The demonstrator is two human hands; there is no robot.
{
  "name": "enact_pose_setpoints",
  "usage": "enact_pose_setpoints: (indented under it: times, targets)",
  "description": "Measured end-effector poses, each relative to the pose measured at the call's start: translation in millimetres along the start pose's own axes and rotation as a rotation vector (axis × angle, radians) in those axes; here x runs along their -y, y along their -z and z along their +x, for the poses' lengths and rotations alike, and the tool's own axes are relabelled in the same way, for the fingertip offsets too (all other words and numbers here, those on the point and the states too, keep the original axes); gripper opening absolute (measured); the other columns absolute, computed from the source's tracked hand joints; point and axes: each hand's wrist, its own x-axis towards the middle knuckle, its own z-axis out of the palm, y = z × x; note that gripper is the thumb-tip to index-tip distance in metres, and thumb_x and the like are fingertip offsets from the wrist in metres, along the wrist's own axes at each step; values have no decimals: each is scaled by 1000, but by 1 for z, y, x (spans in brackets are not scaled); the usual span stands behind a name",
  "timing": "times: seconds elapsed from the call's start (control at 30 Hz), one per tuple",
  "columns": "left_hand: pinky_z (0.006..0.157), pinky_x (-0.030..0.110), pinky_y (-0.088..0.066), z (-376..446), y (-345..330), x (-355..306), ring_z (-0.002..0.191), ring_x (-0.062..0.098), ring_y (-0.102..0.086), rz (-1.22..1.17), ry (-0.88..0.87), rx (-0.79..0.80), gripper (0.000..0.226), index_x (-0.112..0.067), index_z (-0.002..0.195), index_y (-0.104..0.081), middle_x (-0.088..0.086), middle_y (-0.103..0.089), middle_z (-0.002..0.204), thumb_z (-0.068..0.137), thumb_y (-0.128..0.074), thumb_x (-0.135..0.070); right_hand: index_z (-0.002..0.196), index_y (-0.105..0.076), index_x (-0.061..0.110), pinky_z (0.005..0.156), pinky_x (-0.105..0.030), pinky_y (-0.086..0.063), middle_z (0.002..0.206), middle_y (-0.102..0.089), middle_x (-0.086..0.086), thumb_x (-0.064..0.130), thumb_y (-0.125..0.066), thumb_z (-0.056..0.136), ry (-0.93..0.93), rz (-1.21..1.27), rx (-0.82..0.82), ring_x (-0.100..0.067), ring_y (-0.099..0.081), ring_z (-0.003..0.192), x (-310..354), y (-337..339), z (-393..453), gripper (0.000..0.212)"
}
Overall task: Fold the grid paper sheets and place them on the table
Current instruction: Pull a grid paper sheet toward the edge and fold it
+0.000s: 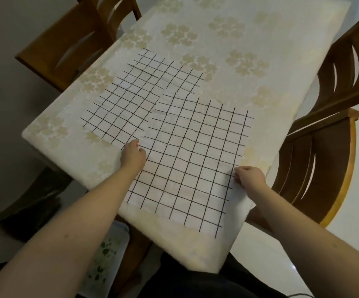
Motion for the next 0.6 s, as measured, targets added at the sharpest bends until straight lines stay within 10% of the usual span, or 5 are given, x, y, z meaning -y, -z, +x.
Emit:
enact_pose_setpoints:
  times: [0.6]
  targets:
    - [90,42,-54,73,14,-2,104,30,-62,-14,138,42,19,-16,105,-70,10,-62,121,94,-60,-26,77,-58,12,40,-21,-32,60,-48,-1,25,-59,96,-68,271,42,-11,-39,48,11,-12,-21,23]
